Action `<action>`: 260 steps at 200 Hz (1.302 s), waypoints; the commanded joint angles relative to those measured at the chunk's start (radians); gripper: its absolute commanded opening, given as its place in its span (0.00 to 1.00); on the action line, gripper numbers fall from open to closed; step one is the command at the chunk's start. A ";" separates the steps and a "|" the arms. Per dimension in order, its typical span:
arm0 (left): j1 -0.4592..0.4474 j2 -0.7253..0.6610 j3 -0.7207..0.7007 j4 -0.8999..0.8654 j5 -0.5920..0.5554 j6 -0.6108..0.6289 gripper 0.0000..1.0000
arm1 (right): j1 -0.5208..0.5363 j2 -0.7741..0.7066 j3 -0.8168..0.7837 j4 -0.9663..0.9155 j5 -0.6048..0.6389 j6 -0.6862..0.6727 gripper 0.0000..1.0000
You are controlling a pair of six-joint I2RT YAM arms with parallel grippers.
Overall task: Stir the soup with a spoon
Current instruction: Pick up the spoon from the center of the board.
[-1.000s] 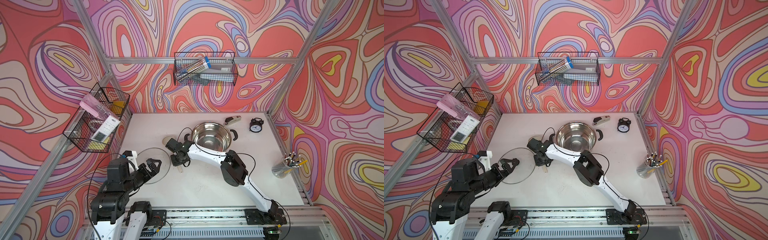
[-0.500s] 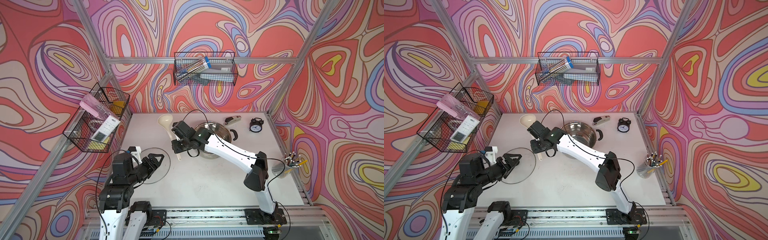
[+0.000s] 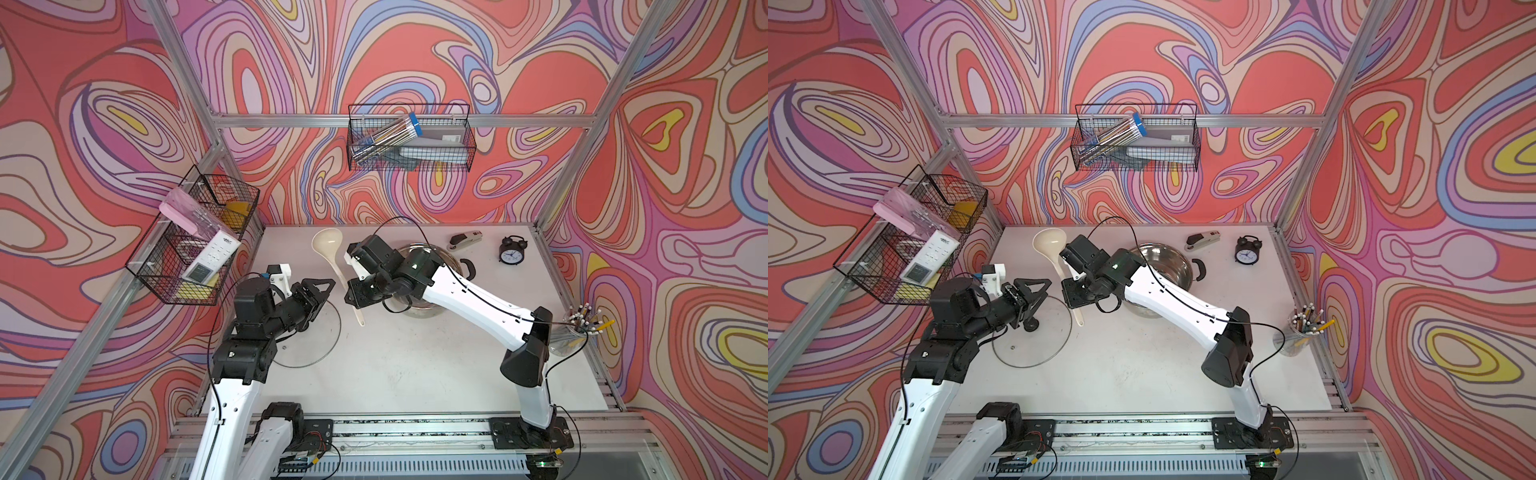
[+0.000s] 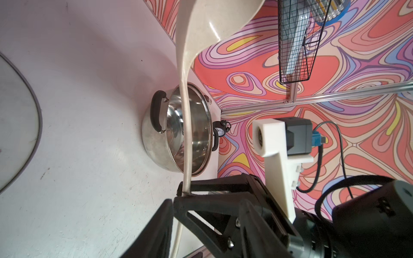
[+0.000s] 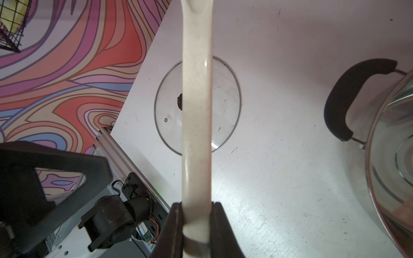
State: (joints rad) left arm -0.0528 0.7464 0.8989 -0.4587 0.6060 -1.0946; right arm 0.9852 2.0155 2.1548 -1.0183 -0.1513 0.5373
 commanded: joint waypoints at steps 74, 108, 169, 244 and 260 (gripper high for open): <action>-0.075 0.001 -0.017 0.048 -0.092 0.004 0.43 | 0.028 -0.050 0.032 0.013 -0.019 0.046 0.00; -0.076 0.006 -0.038 0.068 -0.086 -0.005 0.41 | 0.047 -0.056 0.038 0.017 -0.025 0.050 0.00; -0.078 -0.001 -0.053 0.096 -0.078 -0.029 0.30 | 0.059 -0.047 0.062 0.022 -0.033 0.057 0.00; -0.079 -0.005 -0.079 0.151 -0.066 -0.088 0.10 | 0.062 -0.055 0.066 0.029 -0.018 0.054 0.00; -0.081 -0.001 -0.081 0.171 -0.068 -0.111 0.03 | 0.061 -0.065 0.056 0.033 -0.010 0.053 0.00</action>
State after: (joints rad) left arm -0.1257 0.7532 0.8265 -0.3637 0.5243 -1.1629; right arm 1.0393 1.9987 2.1956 -1.0153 -0.1711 0.5949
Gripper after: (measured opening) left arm 0.093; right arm 0.187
